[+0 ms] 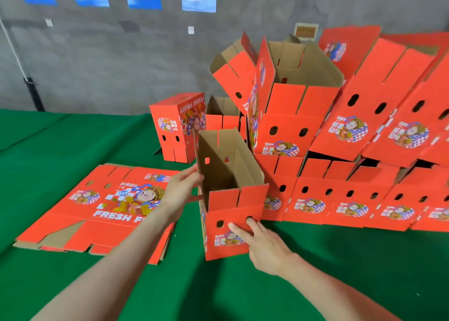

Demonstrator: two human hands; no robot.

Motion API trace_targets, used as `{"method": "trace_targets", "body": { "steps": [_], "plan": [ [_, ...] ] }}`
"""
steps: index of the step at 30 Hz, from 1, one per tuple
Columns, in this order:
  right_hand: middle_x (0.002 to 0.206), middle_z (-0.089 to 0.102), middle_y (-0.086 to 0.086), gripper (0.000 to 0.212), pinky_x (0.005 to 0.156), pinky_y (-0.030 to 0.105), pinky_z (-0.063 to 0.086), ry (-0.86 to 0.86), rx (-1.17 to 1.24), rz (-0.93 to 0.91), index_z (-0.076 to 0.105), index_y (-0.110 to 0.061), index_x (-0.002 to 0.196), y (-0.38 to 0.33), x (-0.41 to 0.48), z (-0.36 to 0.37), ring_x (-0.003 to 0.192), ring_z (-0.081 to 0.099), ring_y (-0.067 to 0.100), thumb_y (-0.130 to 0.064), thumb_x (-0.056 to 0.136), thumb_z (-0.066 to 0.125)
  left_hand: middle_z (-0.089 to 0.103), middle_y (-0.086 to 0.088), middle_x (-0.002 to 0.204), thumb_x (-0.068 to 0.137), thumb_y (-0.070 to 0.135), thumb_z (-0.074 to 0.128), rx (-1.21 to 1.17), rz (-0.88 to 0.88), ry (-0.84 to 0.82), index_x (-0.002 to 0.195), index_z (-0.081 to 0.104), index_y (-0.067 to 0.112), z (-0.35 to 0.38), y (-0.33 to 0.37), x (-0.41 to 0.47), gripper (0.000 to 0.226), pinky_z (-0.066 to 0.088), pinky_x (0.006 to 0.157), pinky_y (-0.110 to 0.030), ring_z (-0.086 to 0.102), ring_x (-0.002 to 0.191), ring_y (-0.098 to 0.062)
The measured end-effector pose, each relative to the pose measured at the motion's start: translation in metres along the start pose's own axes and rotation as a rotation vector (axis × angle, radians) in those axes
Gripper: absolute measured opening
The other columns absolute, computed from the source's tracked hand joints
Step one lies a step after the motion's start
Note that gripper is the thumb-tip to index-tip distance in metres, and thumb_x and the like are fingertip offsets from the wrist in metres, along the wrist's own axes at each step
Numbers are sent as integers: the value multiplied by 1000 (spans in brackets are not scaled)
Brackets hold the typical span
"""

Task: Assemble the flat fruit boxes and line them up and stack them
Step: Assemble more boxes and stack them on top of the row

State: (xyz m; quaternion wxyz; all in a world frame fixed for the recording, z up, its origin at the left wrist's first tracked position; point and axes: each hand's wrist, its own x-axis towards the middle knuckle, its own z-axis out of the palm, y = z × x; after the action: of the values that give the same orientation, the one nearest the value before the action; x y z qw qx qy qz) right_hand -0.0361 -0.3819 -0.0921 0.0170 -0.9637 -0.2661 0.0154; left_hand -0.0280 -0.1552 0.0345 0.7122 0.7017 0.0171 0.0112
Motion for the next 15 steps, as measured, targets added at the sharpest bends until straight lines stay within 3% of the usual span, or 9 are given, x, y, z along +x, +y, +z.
{"method": "trace_targets", "body": {
  "steps": [3,7,10,13,15],
  "plan": [
    [151,12,6,81,105,42,36,-2,49,43,-8,-45,147,-11,20,-5,131,32,28,-15,91,43,63,-11,123,97,27,52,175,132,74,130,56,15,3,-3,8,36,50,96,-48,60,107,-20],
    [144,17,12,84,103,40,39,-2,161,106,-1,-54,144,-29,38,-15,125,40,32,-13,88,46,42,-1,140,98,25,50,334,319,276,145,34,10,6,-11,14,53,30,106,-25,39,132,-18],
    [142,17,19,87,103,40,38,46,136,159,4,-46,147,-58,44,-13,125,36,36,-11,82,51,38,-4,141,97,19,50,405,385,383,146,32,8,-4,-19,22,54,23,107,-21,34,131,-19],
    [149,3,29,95,111,46,23,51,42,229,-4,-37,149,-87,54,0,135,19,39,-17,79,57,49,0,136,97,12,50,447,434,251,142,42,14,-10,-27,34,46,33,102,-22,46,120,-12],
    [149,-6,35,101,112,50,19,-10,3,263,-12,-36,147,-93,64,5,136,13,42,-20,79,61,56,5,132,97,11,48,523,448,150,136,52,17,-14,-28,47,39,35,98,-15,52,119,-12]
  ]
}}
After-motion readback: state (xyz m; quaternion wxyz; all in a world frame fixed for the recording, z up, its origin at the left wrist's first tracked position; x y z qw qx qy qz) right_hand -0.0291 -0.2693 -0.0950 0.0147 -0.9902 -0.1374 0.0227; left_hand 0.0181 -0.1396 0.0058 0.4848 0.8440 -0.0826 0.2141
